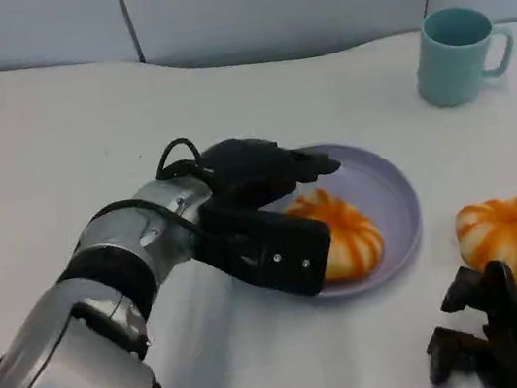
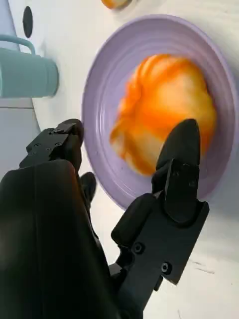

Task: Grasp the bread from the table and place it into the plate.

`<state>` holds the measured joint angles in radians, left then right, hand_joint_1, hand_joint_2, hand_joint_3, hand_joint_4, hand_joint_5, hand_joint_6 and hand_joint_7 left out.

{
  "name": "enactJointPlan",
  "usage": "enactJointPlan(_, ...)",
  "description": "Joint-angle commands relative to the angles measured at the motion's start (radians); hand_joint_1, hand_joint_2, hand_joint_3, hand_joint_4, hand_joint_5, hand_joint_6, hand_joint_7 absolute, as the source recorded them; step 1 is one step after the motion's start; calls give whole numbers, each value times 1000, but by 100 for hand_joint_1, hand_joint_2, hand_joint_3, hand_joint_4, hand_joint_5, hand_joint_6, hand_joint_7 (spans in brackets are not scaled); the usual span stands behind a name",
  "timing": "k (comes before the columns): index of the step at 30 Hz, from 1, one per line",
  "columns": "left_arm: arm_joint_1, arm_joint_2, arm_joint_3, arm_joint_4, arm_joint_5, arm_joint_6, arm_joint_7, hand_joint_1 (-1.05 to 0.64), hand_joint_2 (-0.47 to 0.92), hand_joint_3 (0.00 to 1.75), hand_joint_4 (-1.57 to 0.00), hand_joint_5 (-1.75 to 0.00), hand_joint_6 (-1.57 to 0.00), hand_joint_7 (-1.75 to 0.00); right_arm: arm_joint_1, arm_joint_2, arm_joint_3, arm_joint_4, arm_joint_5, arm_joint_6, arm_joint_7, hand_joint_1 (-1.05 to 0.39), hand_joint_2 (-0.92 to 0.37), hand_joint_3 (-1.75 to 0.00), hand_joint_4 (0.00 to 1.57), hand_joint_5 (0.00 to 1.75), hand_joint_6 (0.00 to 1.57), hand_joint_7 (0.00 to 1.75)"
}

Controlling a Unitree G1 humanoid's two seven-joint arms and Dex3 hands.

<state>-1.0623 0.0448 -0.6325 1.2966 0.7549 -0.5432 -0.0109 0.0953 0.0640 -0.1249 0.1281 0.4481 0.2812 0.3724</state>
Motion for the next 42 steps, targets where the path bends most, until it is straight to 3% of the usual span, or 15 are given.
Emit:
enactJointPlan(1,-17,21,3,-8,-4,10,-9,-99,92,49,0,0,-3,-4,12,-11,-6,-5,6,2,3,-44,-92,-50,114,135,102,121)
enactJointPlan(7,-5,34,50,-13,-54,-1,-34,-98,92,48,0,0,-2,-4,5,-13,-11,3,7,9,2,-44,-92,-50,114,134,101,122)
enactJointPlan(16,84,59,244,-42,-285,-119,-142,-93,92,48,-5,-3,-7,-6,4,-12,-13,3,6,9,1,-43,-92,-50,114,135,101,122)
enactJointPlan(17,104,60,280,-48,-328,-140,-155,-89,92,49,-15,-9,-14,-10,4,-12,-13,0,6,13,-2,-44,-92,-50,114,135,101,122)
enactJointPlan(22,205,50,447,-90,-542,-213,-263,-77,92,48,-38,-26,-32,-12,-3,-17,-16,19,3,-9,19,-43,-92,-51,114,135,101,122)
enactJointPlan(25,237,59,485,-118,-598,-224,-326,-76,92,50,-35,-49,-45,-12,-8,-19,-19,21,3,2,15,-45,-92,-50,114,134,101,122)
enactJointPlan(28,272,53,539,-139,-674,-220,-398,-76,92,51,-34,-55,-48,-12,-9,-18,-19,22,2,0,14,-45,-92,-50,114,134,101,122)
enactJointPlan(30,312,44,600,-159,-765,-216,-479,-71,92,46,-39,-80,-60,-18,-10,-17,-19,22,1,-4,14,-44,-92,-49,115,135,101,122)
enactJointPlan(36,441,20,720,-287,-992,-51,-685,-67,92,43,-45,-97,-65,-19,-22,-19,-19,40,-5,-14,22,-44,-92,-51,115,135,101,122)
enactJointPlan(42,569,1,774,-464,-1128,172,-770,-62,92,41,-51,-102,-69,-21,-30,-18,-17,53,-10,-30,27,-45,-92,-52,115,135,101,124)
